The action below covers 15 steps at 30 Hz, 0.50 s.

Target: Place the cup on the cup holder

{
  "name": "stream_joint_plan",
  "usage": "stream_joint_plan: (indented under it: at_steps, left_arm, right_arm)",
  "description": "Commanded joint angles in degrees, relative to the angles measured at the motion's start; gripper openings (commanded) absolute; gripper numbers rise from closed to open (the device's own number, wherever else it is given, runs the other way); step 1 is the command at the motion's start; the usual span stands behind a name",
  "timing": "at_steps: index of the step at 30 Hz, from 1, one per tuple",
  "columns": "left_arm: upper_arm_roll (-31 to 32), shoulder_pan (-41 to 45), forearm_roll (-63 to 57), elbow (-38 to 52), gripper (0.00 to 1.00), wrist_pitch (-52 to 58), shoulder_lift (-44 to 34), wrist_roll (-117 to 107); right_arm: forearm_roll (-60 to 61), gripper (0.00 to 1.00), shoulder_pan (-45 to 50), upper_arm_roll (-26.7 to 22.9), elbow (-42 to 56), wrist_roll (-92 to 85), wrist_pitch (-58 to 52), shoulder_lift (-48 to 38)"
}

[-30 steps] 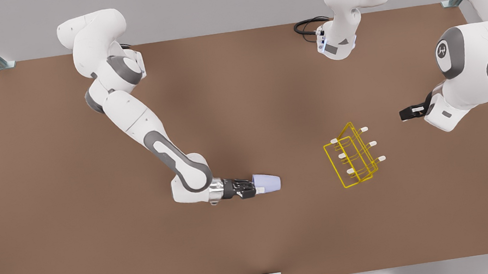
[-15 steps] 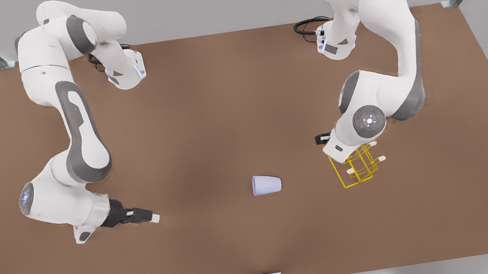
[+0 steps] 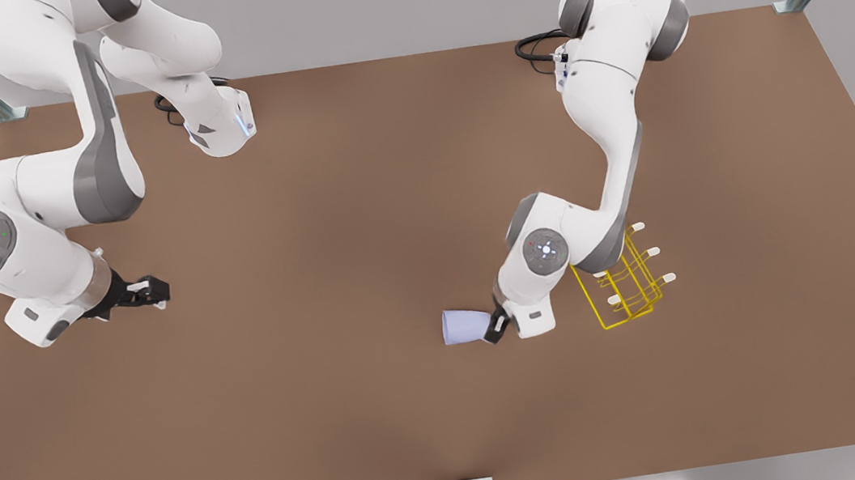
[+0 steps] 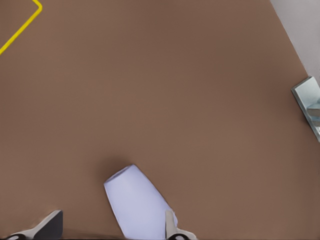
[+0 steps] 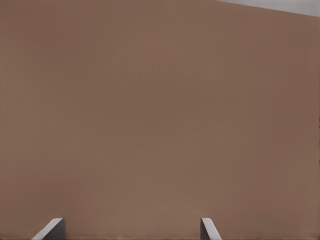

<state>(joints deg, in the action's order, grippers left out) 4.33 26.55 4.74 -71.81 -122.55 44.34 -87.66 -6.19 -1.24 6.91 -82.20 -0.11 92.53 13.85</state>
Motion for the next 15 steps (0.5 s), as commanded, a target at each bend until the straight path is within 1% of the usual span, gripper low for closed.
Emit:
stream_joint_plan:
  at_steps: [1, 4, 5, 6, 10, 11, 15]
  left_arm:
    - [0.0, 0.2, 4.1, -0.8, 1.0, -8.3, 0.7, -55.1]
    - [0.0, 1.0, 4.2, -0.8, 1.0, -8.3, 2.4, -55.7]
    - [0.0, 1.1, 4.3, -0.6, 1.0, -8.3, 2.8, -56.0]
    - [0.0, 1.0, 4.8, -0.6, 1.0, -8.4, 2.8, -56.7]
    - [0.0, 1.3, 4.4, -0.6, 1.0, -9.3, 4.2, -54.9]
    - [0.0, 1.1, 4.5, -0.9, 1.0, -9.5, 4.3, -49.9]
    - [0.0, 1.2, 4.4, -0.9, 1.0, -9.6, 5.3, -41.5]
  right_arm:
    - [-0.4, 1.0, -0.3, -0.1, -0.1, -2.8, -1.7, 0.0]
    - [-0.1, 1.0, -0.1, 0.0, -1.6, -2.6, 1.9, -0.3]
    - [-0.1, 1.0, 0.1, 0.0, -1.9, -1.5, 2.0, -0.6]
    - [2.5, 1.0, -0.5, -0.1, -2.0, -1.5, 1.9, -0.5]
    - [2.8, 1.0, -0.5, -0.1, -1.7, -1.4, 1.1, -0.1]
    - [2.8, 1.0, -0.5, -0.1, -1.7, -1.4, 1.0, -0.1]
    - [2.8, 1.0, -0.4, -0.1, -1.7, -1.4, 1.0, -0.1]
